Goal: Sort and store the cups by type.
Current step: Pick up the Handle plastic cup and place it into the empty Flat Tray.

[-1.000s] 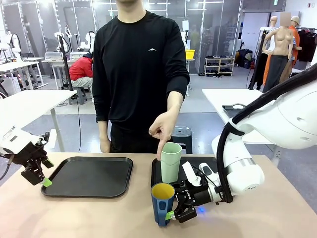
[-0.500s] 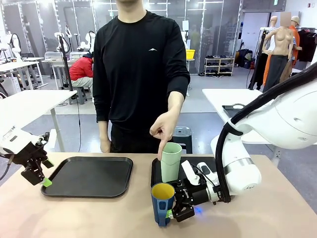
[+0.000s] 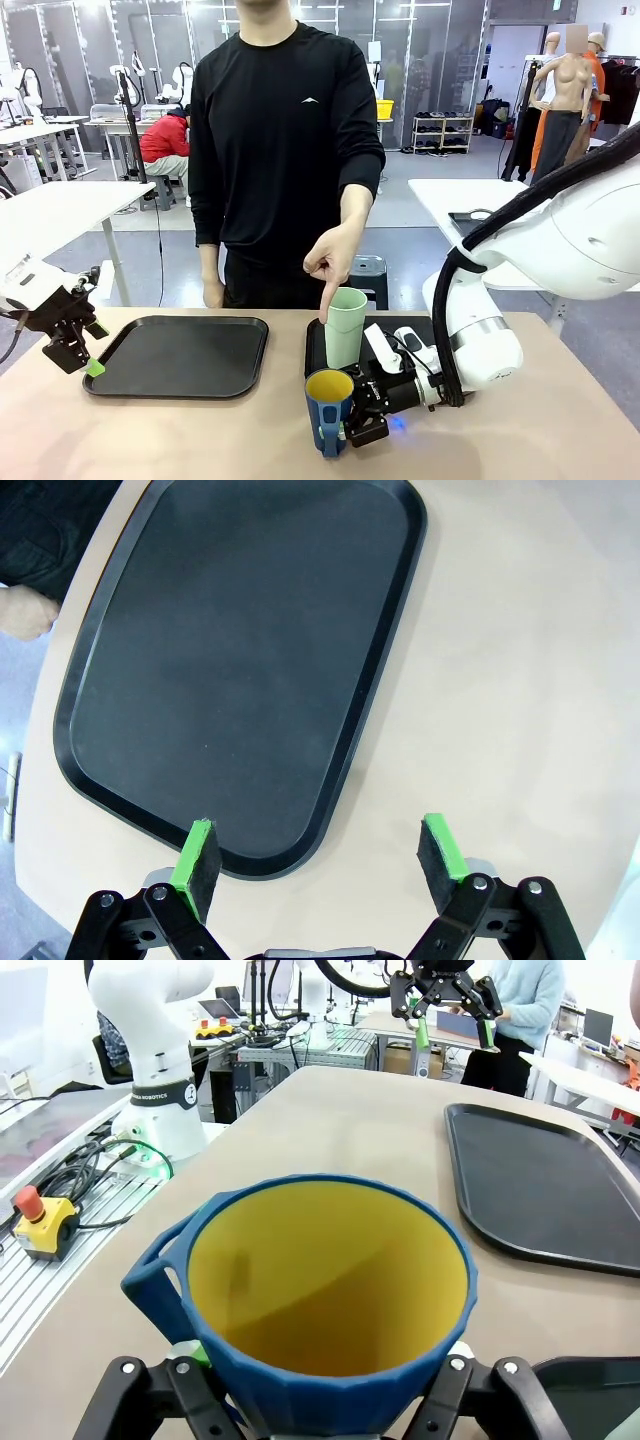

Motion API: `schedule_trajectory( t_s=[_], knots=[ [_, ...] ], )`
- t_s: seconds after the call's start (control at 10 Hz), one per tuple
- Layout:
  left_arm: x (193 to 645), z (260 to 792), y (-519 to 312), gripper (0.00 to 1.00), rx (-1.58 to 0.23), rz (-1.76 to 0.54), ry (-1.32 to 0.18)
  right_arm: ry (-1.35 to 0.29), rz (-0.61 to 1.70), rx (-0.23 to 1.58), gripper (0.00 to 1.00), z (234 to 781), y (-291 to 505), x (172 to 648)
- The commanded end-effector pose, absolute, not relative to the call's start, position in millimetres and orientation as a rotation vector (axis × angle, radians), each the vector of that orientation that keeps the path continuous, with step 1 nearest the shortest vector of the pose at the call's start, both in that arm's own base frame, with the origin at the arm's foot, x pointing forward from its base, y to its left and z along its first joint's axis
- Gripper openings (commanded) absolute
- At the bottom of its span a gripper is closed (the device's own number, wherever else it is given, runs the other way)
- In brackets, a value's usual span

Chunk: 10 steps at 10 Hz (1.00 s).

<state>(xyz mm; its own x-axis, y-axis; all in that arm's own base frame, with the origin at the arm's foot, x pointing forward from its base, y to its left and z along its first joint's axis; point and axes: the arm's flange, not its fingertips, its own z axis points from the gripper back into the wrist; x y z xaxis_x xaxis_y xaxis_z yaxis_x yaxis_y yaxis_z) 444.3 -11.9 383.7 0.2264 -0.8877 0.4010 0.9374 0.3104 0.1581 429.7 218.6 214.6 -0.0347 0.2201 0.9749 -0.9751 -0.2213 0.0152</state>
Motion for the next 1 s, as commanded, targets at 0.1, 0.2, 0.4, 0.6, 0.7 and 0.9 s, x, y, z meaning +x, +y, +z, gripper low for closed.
schedule_trajectory(
  t_s=[0.1,0.2,0.4,0.6,0.7,0.9],
  knots=[
    [445,381,-12,1.0,-0.119,-1.252,-0.475,-0.964,1.508,1.175,0.5,208,220,423],
    [445,381,-12,1.0,-0.119,-1.252,-0.475,-0.973,1.521,1.176,0.5,214,222,420],
    [445,381,-12,1.0,-0.119,-1.252,-0.475,-1.018,1.484,1.209,0.5,234,227,410],
    [445,381,-12,1.0,-0.119,-1.252,-0.475,-1.049,1.473,1.217,0.5,256,233,401],
    [445,381,-12,1.0,-0.119,-1.252,-0.475,-1.044,1.476,1.198,0.5,263,235,398],
    [445,381,-12,1.0,-0.119,-1.252,-0.475,-1.034,1.473,1.173,0.5,269,239,396]
  ],
)
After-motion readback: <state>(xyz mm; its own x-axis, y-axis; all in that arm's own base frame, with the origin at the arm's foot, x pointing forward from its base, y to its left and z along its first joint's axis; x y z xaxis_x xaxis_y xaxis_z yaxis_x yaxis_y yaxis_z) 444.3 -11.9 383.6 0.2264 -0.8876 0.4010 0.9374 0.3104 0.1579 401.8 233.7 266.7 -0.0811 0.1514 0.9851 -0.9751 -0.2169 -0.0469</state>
